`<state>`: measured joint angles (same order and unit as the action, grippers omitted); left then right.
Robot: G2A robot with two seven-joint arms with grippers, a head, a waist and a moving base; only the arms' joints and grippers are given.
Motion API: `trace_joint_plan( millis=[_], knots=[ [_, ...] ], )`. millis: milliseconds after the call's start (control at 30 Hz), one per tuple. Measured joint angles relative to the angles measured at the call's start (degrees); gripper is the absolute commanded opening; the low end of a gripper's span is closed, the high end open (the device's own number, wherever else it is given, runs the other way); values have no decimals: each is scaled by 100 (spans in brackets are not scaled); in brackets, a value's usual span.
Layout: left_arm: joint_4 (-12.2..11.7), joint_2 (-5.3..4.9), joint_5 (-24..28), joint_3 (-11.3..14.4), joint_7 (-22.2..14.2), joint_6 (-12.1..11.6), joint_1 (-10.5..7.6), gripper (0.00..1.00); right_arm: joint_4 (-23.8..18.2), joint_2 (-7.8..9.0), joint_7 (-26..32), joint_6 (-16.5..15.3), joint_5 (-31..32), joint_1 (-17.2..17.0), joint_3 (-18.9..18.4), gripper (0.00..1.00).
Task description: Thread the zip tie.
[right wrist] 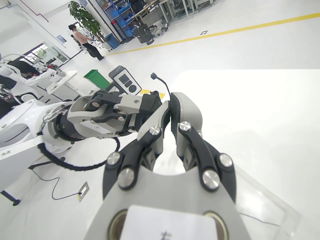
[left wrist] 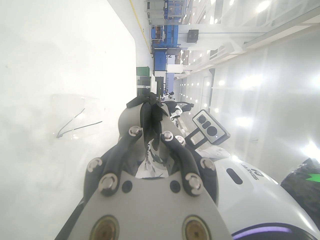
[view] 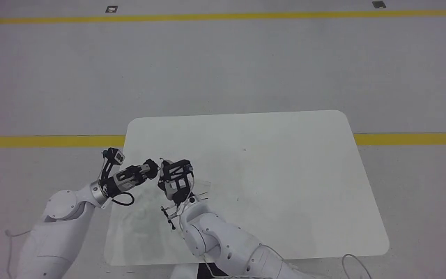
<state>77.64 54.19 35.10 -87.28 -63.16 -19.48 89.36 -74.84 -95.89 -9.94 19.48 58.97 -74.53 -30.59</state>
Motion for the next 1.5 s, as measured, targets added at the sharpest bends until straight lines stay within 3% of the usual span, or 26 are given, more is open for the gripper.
trace_joint_plan(
  millis=[267,300,367,600,767,933,1300,1400,1500],
  knots=[
    [0,0,0,0,0,0,0,0,77,-20,-26,0,-60,21,12,0],
    [0,0,0,0,0,0,0,0,82,-20,-34,0,-70,20,10,29],
    [0,0,0,0,0,0,0,0,97,-19,-76,0,-35,9,-2,100],
    [0,0,0,0,0,0,0,0,-110,77,-255,0,165,-193,-173,100],
    [0,0,0,0,0,0,0,0,-521,268,-257,-11,398,-476,-393,100],
    [0,0,0,0,0,0,0,0,-1103,543,177,-490,311,-798,-663,100],
    [0,0,0,0,0,0,0,0,-1129,556,206,-490,338,-812,-677,100],
    [32,9,223,9,86,226,12,0,-1057,595,-46,-418,592,-790,-675,100],
    [33,-12,670,-118,-156,644,48,0,-1013,690,-819,-521,1490,-855,-644,100]
  ],
)
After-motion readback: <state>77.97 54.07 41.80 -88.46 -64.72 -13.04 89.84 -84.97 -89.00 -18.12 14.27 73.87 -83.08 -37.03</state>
